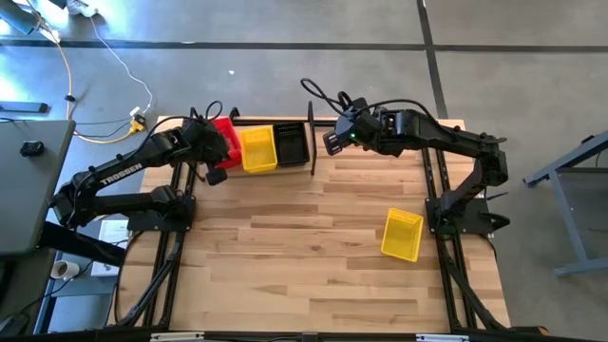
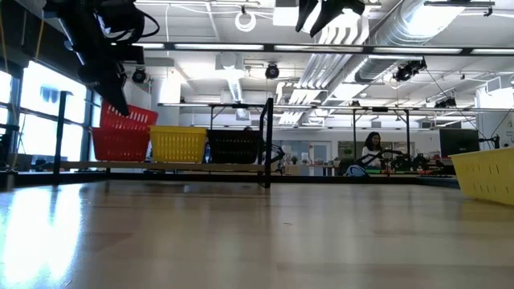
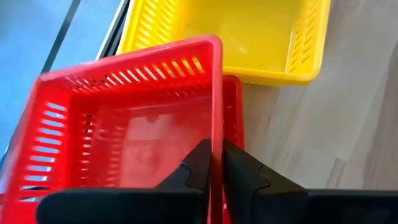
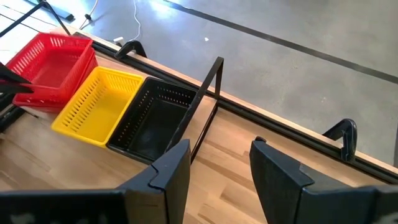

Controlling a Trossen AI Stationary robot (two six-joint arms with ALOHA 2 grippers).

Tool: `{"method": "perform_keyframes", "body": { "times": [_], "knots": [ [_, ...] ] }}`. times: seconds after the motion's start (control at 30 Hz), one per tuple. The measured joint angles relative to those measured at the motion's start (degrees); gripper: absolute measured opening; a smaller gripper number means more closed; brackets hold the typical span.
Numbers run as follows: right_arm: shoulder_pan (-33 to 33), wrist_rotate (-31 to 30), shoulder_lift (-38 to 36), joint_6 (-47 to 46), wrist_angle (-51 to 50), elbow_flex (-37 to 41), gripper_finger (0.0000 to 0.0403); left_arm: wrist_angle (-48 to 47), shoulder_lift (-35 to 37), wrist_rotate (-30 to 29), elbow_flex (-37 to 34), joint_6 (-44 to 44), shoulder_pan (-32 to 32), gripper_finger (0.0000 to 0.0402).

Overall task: Stack baskets on shelf by color
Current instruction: Stack the red bin on top of the red bin on the shelf

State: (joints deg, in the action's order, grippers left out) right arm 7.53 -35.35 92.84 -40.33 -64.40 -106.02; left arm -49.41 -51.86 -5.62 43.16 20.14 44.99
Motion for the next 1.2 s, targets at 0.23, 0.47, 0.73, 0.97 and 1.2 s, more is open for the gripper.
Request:
{"method": "perform_keyframes", "body": {
  "times": [0.23, 0.47, 0.73, 0.97, 1.2],
  "knots": [
    [-0.01, 0.00, 0.00, -0.36, 0.00, 0.00, 0.0149, -0.04, 0.00, -0.15, 0.00, 1.05, -0.02, 0.0068],
    [0.00, 0.02, 0.00, -1.21, 0.00, 0.00, 0.0149, -0.09, 0.00, -0.06, 0.00, -0.20, -0.02, 0.0118],
    [0.00, 0.00, 0.00, -1.20, 0.00, 0.00, 0.0149, 0.09, 0.00, 0.93, 0.00, -4.96, -0.04, 0.0132],
    [0.00, -0.46, 0.00, -1.18, 0.00, 0.00, 0.0149, 3.19, 0.00, -3.61, 0.00, -13.80, -0.03, 0.0122],
    [0.51, -0.37, 0.00, -1.18, 0.00, 0.00, 0.0149, 5.85, 0.00, -4.03, 0.00, -16.94, -0.79, 0.0117]
  ]
}}
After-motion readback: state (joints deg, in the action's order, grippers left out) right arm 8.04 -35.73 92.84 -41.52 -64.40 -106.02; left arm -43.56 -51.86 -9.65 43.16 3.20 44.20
